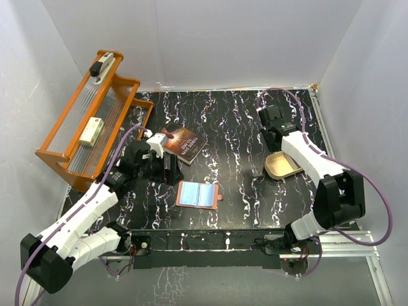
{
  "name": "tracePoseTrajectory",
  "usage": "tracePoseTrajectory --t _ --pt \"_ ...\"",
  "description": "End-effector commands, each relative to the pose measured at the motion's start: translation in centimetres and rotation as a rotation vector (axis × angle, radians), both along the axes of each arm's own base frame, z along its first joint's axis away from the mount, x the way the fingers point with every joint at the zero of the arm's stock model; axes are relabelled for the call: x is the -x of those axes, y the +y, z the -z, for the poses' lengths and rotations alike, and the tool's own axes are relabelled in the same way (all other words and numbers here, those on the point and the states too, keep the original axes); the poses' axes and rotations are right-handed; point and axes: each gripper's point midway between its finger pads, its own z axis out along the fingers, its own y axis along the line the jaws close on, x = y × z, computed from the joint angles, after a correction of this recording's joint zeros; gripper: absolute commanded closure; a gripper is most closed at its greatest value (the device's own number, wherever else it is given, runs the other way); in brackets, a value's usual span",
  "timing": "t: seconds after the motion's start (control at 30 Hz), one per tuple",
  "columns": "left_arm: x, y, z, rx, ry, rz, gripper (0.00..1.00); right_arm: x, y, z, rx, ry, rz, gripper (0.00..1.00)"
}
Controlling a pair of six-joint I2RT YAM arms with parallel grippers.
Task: Put the credit cards into the card holder
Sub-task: Pick up the credit card from the storage box, then insert the credit card into the card holder.
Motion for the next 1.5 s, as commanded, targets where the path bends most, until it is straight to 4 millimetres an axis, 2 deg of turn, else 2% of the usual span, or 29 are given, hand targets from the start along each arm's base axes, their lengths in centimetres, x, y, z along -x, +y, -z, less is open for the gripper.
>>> tracePoseTrajectory --t 0.0,0.13,0.2,0.3,0.43,0.47,0.57,0.63,0.67,0.83,1.03,1.23,1.47 --pt "0.2 0.0 1.1 -0.01 0.054 -0.023 0.08 -0.8 3.4 -5.7 -0.196 -0.179 0.012 1.0" --pt "0.3 -0.4 2.1 -0.01 0.106 -0.023 0.18 -0.5 7.2 -8.2 -0.424 -0.244 0.037 1.0" --pt "0.4 -0.4 2.5 -0.016 0.124 -0.024 0.24 0.1 9.9 -9.1 -0.559 -0.238 0.025 1.0" --pt "0.4 -0.6 2.9 -0.01 0.145 -0.033 0.38 1.7 14.4 -9.8 -0.745 -0.188 -0.026 1.0" --pt "0.7 -1.6 3.4 0.054 0.198 -0.044 0.58 4.6 19.8 -9.6 -0.931 -0.098 -0.075 1.0" --pt "0.7 -2.0 3.5 0.076 0.207 -0.044 0.69 5.5 21.0 -9.2 -0.966 -0.076 -0.086 1.0" --pt "0.9 -2.7 4.4 0.118 0.249 -0.053 0.9 7.9 24.9 -8.6 -1.101 0.004 -0.136 1.0" --pt "1.0 -2.9 5.0 0.13 0.277 -0.058 0.99 9.3 27.0 -7.9 -1.175 0.058 -0.157 1.0" --pt "1.1 -3.0 5.4 0.129 0.291 -0.06 1.0 9.8 27.7 -7.4 -1.194 0.076 -0.156 1.0" --pt "1.0 -3.1 7.3 0.108 0.353 -0.086 1.0 11.5 29.7 -4.1 -1.232 0.192 -0.128 1.0" --pt "1.2 -2.3 9.9 0.05 0.41 -0.14 1.0 12.4 30.0 -0.5 -1.242 0.253 -0.103 1.0" --pt "2.1 -2.0 11.8 0.021 0.467 -0.142 1.0 13.0 30.7 1.0 -1.273 0.324 -0.077 1.0" --pt "3.0 -1.6 12.9 -0.001 0.518 -0.152 1.0 13.0 30.1 3.6 -1.229 0.335 -0.032 1.0"
